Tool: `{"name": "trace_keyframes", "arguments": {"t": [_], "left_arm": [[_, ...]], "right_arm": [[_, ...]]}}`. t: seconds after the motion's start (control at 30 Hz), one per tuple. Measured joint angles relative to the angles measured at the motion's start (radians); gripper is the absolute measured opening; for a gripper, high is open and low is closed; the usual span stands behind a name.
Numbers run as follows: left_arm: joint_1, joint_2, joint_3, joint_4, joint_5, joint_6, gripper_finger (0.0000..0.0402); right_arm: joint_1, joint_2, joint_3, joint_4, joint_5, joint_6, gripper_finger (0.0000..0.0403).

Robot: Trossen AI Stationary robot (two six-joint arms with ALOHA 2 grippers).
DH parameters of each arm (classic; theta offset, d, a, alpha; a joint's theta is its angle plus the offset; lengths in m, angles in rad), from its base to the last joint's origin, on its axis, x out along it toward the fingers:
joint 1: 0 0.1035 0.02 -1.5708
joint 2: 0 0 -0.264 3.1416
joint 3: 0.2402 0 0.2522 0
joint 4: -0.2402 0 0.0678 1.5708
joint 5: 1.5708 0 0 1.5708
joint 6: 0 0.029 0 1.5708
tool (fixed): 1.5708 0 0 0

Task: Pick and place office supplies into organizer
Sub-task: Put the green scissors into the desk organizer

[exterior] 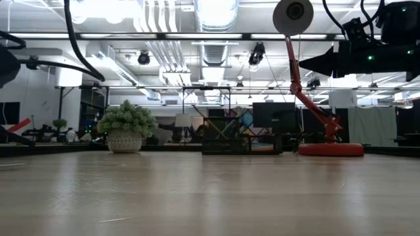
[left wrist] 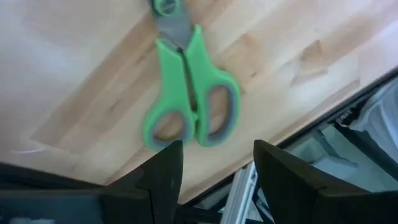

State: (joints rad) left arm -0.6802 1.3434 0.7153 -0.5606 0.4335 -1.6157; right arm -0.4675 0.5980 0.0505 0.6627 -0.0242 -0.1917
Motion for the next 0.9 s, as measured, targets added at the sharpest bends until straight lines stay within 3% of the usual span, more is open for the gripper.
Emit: {"name": "trace_keyframes", "arguments": {"t": [0.37,0.73,0.9], "left_arm": [[-0.017,0.052,0.057,0.055,-0.111,-0.208,0.0183],[-0.056,0.279,0.255,0.011,-0.1,-0.105,0.0183],[-0.108,0.328,0.281,-0.068,-0.099,-0.073,0.0183]], "right_arm": [[0.0,0.0,-0.001,-0.003,0.0,0.0,0.0068],[0.0,0.001,-0.002,-0.009,0.0,0.001,0.0068],[0.0,0.001,-0.002,-0.01,0.0,0.008,0.0068]]}}
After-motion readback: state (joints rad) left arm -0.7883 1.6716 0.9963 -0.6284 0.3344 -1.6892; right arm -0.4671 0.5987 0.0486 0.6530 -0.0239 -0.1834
